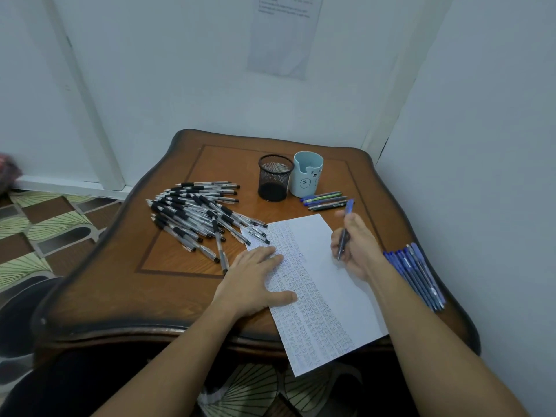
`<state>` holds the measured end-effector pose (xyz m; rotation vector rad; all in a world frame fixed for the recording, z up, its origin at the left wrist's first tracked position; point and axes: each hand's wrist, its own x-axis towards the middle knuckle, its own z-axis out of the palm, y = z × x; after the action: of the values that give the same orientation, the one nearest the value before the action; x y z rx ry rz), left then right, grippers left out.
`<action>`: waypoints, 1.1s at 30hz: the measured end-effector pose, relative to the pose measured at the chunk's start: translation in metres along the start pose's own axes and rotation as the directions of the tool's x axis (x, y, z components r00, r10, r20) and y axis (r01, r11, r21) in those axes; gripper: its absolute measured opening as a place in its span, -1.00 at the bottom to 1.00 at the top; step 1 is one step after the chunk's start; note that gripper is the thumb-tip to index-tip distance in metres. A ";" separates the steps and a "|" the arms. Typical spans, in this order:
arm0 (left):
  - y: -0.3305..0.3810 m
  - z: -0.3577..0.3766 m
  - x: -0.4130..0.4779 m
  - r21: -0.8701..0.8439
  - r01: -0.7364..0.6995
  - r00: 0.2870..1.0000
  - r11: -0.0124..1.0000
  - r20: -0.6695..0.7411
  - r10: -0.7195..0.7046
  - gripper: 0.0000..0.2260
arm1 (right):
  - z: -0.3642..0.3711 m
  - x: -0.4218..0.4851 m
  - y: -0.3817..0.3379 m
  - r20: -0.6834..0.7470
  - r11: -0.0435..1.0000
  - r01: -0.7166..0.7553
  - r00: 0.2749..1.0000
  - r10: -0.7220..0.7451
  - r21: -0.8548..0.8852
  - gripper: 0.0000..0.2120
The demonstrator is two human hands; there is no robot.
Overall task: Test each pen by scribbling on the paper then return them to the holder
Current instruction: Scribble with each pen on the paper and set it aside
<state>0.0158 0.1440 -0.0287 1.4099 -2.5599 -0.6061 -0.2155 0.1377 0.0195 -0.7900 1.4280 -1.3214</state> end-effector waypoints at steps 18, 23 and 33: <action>0.001 -0.001 -0.003 0.021 -0.014 1.000 1.000 -0.001 0.014 -0.09 | -0.065 -0.032 -0.017 -0.098 0.907 0.063 0.989 -0.113 -0.416 -0.91; -0.001 0.002 0.000 0.011 -0.011 1.000 1.000 -0.017 0.012 0.07 | -0.136 -0.018 -0.022 -0.287 0.789 0.012 0.928 -0.238 -0.614 -0.85; -0.002 0.005 0.001 0.011 0.002 0.999 1.000 -0.038 -0.002 0.09 | -0.175 -0.005 -0.013 -0.351 0.613 -0.220 0.931 -0.101 -0.759 -0.78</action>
<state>0.0148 0.1433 -0.0336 1.4141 -2.5367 -0.5603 -0.3810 0.1955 0.0169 -1.0744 2.3973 -0.7362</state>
